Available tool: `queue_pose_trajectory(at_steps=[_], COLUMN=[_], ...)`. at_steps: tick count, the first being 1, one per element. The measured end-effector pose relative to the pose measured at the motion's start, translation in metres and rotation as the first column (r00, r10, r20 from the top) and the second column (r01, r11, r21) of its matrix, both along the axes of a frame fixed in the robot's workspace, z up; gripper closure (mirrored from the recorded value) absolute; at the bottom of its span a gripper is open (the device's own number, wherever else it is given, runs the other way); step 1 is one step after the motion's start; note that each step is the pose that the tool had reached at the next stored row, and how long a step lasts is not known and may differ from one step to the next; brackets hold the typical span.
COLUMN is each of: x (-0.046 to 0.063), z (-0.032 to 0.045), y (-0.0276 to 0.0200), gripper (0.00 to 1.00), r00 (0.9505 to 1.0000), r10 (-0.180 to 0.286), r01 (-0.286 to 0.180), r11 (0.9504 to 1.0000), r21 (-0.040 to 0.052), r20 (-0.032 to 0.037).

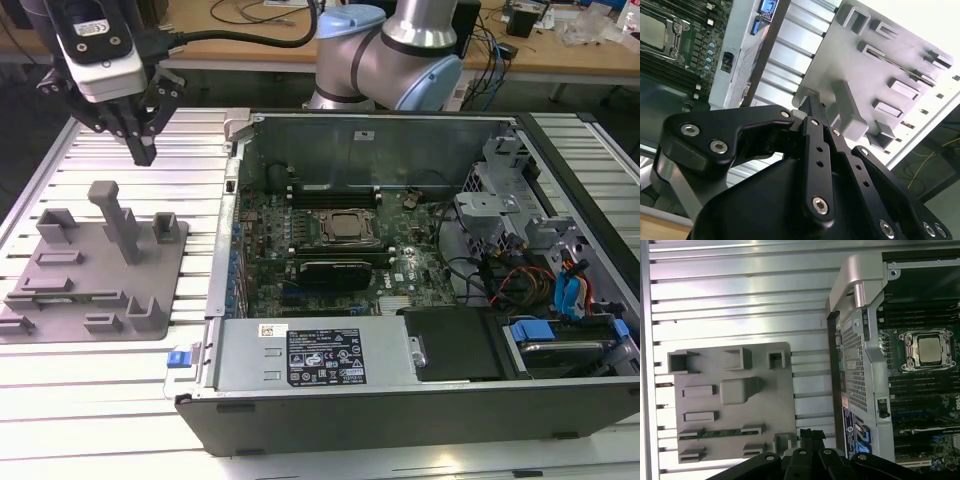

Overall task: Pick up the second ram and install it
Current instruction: 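Reach for the second ram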

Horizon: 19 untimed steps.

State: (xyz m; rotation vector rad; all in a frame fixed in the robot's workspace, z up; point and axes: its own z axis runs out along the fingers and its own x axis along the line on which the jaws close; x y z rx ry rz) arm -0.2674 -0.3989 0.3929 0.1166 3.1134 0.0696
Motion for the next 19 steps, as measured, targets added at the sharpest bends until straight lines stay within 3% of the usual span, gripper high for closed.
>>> queue_pose_trajectory(at_steps=[10,15,19], x=[-0.031,-0.049,-0.057], z=[-0.0012,-0.0042,-0.0074], y=[0.0000,0.0000,-0.0004], gripper=[0.92,0.92,0.92], r00=[1.0000,1.0000,1.0000], r10=[0.000,0.000,0.000], r01=[0.000,0.000,0.000], r11=[1.0000,1.0000,1.0000], r21=[-0.0001,0.0000,0.0000], r20=[0.0000,0.0000,0.0000])
